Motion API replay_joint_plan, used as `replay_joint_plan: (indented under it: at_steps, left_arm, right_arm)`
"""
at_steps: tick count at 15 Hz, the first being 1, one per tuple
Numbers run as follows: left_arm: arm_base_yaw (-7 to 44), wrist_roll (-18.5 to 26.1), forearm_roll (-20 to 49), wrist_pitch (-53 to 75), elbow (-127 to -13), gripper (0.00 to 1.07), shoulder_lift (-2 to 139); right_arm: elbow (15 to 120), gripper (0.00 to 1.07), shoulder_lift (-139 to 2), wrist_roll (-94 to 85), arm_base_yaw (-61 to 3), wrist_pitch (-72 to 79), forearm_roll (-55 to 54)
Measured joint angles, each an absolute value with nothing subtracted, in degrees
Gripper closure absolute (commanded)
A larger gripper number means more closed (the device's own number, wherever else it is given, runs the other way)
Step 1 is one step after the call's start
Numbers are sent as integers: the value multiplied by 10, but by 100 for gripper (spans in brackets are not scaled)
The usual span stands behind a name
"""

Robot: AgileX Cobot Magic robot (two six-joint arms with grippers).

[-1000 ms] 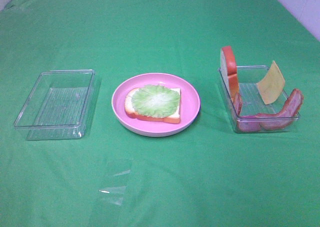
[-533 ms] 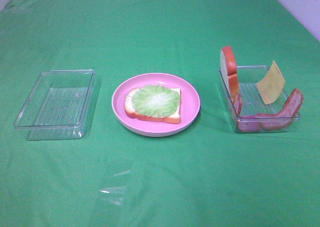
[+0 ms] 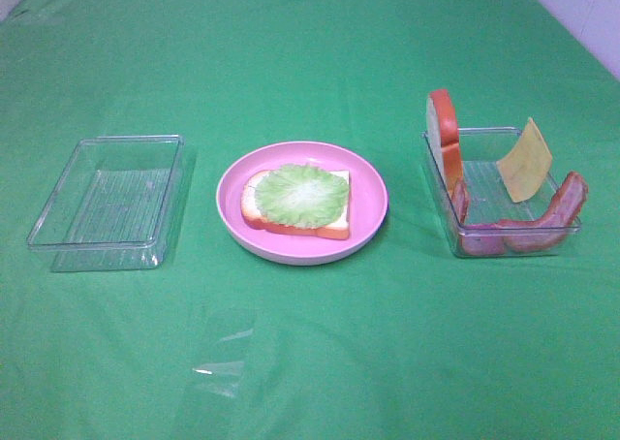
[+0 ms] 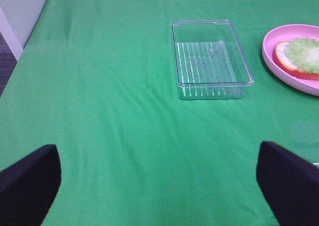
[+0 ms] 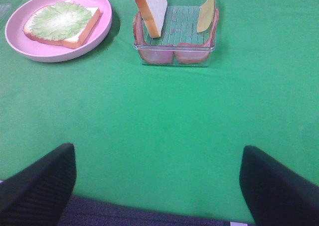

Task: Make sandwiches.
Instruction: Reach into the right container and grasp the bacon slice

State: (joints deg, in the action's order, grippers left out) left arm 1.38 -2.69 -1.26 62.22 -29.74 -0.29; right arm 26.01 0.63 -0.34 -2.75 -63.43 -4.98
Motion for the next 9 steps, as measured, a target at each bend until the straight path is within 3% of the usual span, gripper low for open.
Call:
replay_joint_plan:
  at_steps: [4, 9]
  left_arm:
    - [-37, -27, -12, 622, -297, 6, -3]
    - [-45, -27, -11, 622, -297, 6, -3]
  right_arm:
    - [260, 20, 6, -3, -28, -634, -50]
    - [260, 20, 6, -3, -28, -634, -50]
